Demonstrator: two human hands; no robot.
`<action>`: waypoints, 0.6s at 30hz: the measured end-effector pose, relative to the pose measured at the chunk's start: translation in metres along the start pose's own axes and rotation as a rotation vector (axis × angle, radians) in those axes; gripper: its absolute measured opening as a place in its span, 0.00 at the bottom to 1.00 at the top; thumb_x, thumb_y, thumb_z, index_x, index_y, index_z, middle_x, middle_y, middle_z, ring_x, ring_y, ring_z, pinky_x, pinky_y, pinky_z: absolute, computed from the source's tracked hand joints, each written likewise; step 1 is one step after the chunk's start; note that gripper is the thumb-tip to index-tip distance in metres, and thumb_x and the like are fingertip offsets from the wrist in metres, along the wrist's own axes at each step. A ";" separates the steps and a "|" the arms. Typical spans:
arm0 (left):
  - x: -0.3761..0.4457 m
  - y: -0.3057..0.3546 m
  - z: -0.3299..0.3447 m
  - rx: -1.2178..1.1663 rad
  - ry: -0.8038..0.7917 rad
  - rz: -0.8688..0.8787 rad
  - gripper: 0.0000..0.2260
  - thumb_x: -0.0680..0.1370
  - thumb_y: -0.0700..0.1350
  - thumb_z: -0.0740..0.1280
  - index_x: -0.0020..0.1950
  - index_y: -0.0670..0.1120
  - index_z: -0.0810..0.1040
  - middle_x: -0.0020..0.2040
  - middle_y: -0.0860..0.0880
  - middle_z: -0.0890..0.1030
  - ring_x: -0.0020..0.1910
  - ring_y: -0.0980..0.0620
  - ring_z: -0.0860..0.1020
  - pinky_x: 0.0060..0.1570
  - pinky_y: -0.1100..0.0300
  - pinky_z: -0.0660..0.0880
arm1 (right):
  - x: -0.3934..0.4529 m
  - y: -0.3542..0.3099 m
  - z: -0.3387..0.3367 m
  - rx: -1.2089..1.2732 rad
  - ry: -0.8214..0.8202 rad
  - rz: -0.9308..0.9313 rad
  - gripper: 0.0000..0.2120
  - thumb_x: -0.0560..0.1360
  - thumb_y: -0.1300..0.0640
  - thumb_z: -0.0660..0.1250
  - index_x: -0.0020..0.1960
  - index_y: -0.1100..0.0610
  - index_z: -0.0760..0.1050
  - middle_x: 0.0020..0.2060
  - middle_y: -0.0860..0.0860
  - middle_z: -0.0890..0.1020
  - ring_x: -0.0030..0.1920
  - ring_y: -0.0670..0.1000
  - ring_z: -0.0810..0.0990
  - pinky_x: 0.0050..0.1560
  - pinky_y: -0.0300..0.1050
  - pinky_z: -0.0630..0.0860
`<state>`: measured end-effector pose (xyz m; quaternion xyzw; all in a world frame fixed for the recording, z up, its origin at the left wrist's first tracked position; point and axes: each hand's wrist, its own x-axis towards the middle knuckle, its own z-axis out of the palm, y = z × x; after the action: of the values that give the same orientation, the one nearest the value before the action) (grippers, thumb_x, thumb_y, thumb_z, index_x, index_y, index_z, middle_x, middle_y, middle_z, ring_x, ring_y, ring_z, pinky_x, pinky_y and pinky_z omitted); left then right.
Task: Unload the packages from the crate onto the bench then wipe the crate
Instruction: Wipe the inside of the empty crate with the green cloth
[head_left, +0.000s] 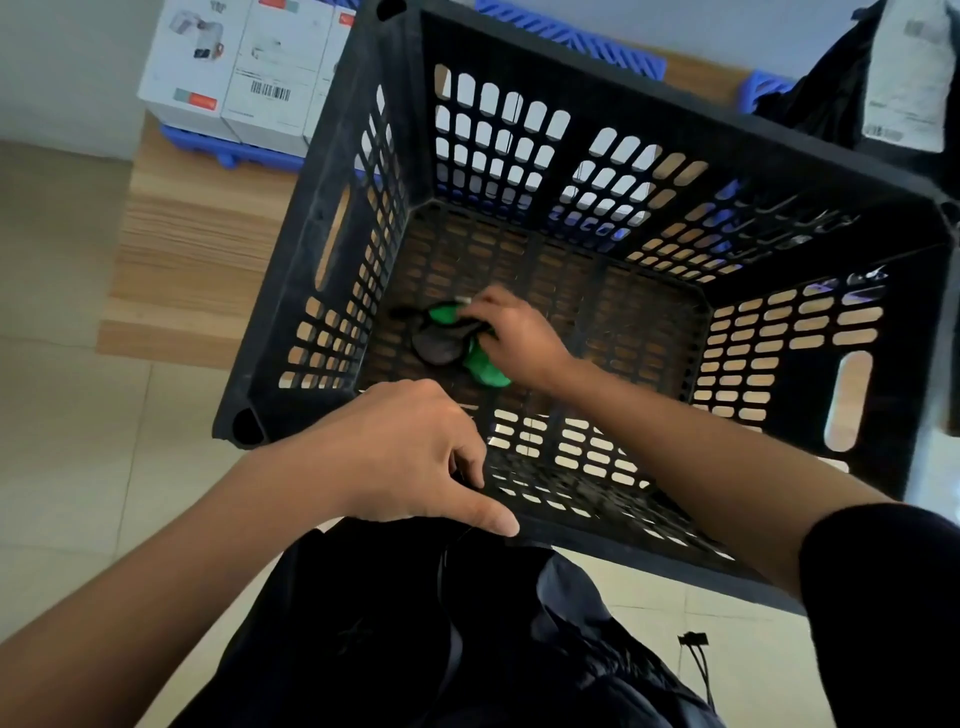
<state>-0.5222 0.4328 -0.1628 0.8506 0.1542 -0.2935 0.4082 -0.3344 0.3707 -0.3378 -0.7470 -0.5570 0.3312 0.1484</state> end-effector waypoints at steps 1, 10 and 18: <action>0.000 0.000 0.000 0.001 0.006 -0.002 0.31 0.62 0.81 0.64 0.46 0.59 0.85 0.42 0.63 0.82 0.44 0.63 0.78 0.46 0.60 0.78 | 0.008 0.000 0.000 -0.004 0.067 0.042 0.23 0.75 0.69 0.63 0.69 0.58 0.77 0.63 0.58 0.76 0.63 0.61 0.76 0.62 0.53 0.75; 0.000 -0.002 0.003 0.032 0.051 0.014 0.28 0.63 0.80 0.65 0.43 0.58 0.85 0.38 0.62 0.82 0.42 0.64 0.78 0.38 0.65 0.69 | -0.011 -0.001 0.032 -0.274 -0.415 -0.149 0.19 0.76 0.64 0.64 0.63 0.51 0.82 0.62 0.53 0.75 0.66 0.57 0.72 0.56 0.48 0.73; 0.001 -0.005 0.006 -0.001 0.082 0.021 0.30 0.60 0.82 0.64 0.42 0.59 0.84 0.37 0.61 0.82 0.41 0.63 0.79 0.44 0.57 0.79 | -0.033 -0.002 0.000 -0.329 -0.642 0.008 0.26 0.69 0.69 0.60 0.60 0.51 0.83 0.53 0.54 0.86 0.55 0.57 0.82 0.54 0.48 0.79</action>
<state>-0.5258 0.4313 -0.1690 0.8632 0.1619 -0.2543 0.4050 -0.3413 0.3406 -0.3258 -0.6211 -0.6181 0.4554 -0.1574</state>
